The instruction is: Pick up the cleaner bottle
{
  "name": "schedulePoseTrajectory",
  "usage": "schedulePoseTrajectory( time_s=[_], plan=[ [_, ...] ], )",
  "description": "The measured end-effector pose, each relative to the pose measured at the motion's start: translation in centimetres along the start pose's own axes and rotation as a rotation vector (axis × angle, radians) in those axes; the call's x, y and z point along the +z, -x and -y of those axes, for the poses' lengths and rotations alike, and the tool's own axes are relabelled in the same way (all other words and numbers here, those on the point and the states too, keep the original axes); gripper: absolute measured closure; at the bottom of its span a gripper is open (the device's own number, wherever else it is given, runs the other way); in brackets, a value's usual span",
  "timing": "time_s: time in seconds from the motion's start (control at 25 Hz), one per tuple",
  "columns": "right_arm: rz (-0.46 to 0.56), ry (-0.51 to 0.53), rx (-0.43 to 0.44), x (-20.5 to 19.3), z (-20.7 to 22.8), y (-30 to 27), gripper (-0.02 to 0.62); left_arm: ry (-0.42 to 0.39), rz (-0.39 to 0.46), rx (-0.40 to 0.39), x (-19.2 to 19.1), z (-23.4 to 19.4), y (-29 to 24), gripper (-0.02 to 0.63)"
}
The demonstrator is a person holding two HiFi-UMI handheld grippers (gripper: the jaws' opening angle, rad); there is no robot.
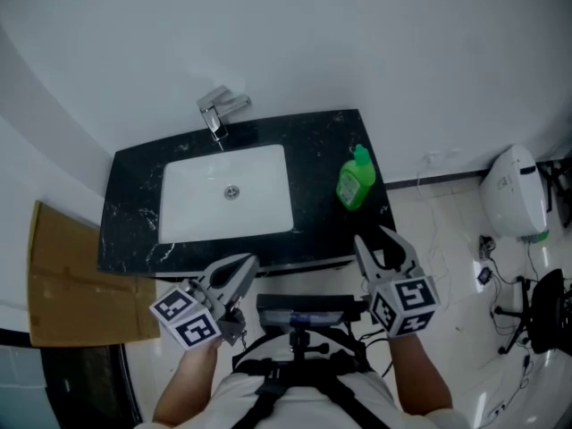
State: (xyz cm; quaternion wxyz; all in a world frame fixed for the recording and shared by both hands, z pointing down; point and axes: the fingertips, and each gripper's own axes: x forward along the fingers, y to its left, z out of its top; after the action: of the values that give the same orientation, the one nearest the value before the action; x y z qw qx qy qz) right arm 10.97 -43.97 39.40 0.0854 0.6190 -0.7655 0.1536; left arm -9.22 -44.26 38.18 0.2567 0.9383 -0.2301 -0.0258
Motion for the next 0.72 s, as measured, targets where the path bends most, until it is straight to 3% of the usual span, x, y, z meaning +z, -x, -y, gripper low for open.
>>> schedulePoseTrajectory(
  time_s=[0.4,0.72],
  plan=[
    [0.036,0.047,-0.034,4.6,-1.7,0.9,0.428,-0.091,0.002,-0.009,2.9,-1.2,1.8,0.611],
    [0.044,0.055,-0.048,6.1,-1.6,0.0,0.428,-0.111,0.01,-0.016,4.3,-2.0,2.2,0.611]
  ],
)
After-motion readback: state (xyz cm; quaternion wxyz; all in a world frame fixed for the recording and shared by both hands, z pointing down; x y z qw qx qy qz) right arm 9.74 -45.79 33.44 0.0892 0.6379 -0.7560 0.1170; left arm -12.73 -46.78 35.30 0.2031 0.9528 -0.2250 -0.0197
